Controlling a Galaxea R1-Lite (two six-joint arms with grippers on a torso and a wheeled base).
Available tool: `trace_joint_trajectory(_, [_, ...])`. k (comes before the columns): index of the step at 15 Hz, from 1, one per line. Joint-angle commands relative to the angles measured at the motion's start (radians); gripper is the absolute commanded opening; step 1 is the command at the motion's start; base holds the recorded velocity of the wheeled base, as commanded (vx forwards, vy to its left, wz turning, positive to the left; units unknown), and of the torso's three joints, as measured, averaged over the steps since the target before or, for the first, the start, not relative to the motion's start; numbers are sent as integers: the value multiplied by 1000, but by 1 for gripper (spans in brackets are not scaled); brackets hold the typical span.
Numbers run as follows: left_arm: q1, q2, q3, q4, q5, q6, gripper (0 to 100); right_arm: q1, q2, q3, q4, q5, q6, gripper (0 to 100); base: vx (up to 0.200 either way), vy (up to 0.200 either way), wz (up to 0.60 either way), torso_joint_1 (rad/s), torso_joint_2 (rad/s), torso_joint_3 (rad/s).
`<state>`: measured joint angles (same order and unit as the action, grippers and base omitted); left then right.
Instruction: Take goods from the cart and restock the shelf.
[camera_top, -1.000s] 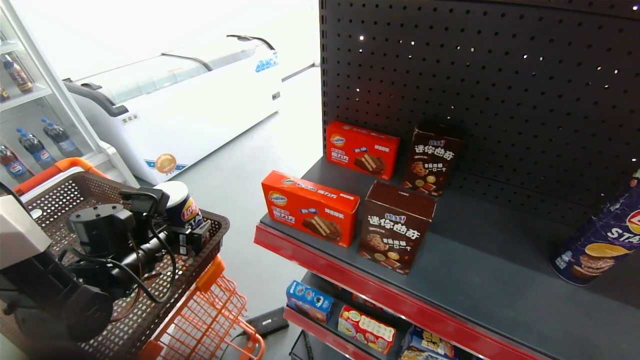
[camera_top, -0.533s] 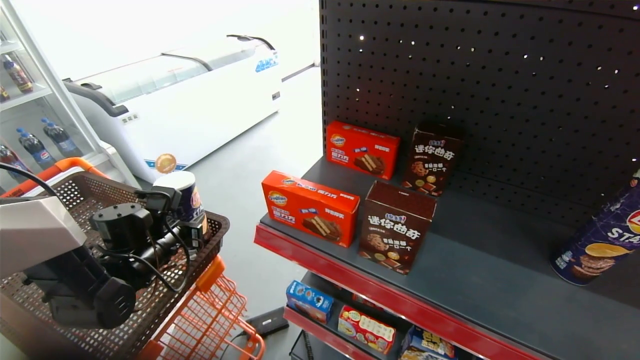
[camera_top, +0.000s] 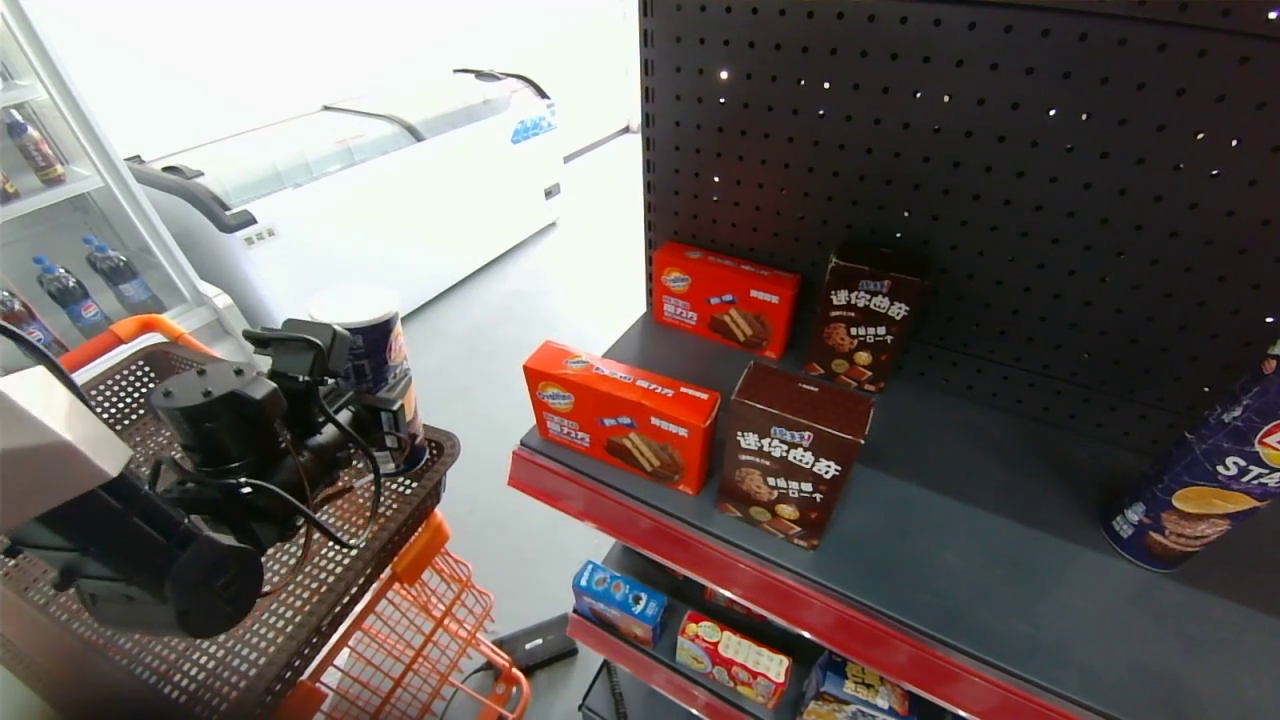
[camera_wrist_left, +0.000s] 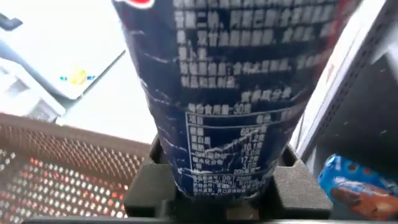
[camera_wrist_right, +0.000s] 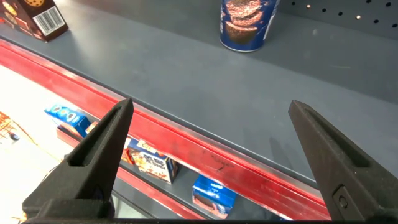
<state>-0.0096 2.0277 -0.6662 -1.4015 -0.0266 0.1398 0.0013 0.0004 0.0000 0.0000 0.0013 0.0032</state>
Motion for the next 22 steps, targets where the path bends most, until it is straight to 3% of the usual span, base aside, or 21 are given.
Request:
trace_joint_trajectory(1, [-29,-191,-1,90,-18,1,0,0,0,0,0,0,0,100,0,0,0,0,0,0])
trace_joint_trajectory(3, [-43,-302,2,207,-35,-2,0,0,0,0,0,0,0,100,0,0,0,0,0,0])
trace_joint_trajectory(5, [-64,-359,-3,236,-52,-6,0,0,0,0,0,0,0,100,0,0,0,0,0,0])
trace_joint_trajectory(8, [-153,-501,5,360,-59,-9,0,0,1,0,0,0,0,100,0,0,0,0,0,0])
trace_joint_trajectory(9, [-158,-543,-23,472,-58,-40,0,0,1,0,0,0,0,100,0,0,0,0,0,0])
trace_joint_trajectory(10, [-187,-550,31,475,-79,-48,0,0,0,0,0,0,0,100,0,0,0,0,0,0])
trace_joint_trajectory(11, [-256,-550,62,457,-93,-69,0,0,0,0,0,0,0,100,0,0,0,0,0,0])
trace_joint_trajectory(14, [-329,-561,48,441,-93,-74,0,0,0,0,0,0,0,100,0,0,0,0,0,0])
trace_joint_trajectory(15, [-379,-586,31,453,-96,-80,0,0,1,0,0,0,0,100,0,0,0,0,0,0])
trace_joint_trajectory(17, [-443,-596,45,441,-96,-114,0,0,1,0,0,0,0,100,0,0,0,0,0,0])
trace_joint_trajectory(19, [-510,-615,42,466,-96,-120,0,0,0,0,0,0,0,100,0,0,0,0,0,0])
trace_joint_trajectory(22, [-544,-621,45,463,-102,-114,0,0,1,0,0,0,0,100,0,0,0,0,0,0])
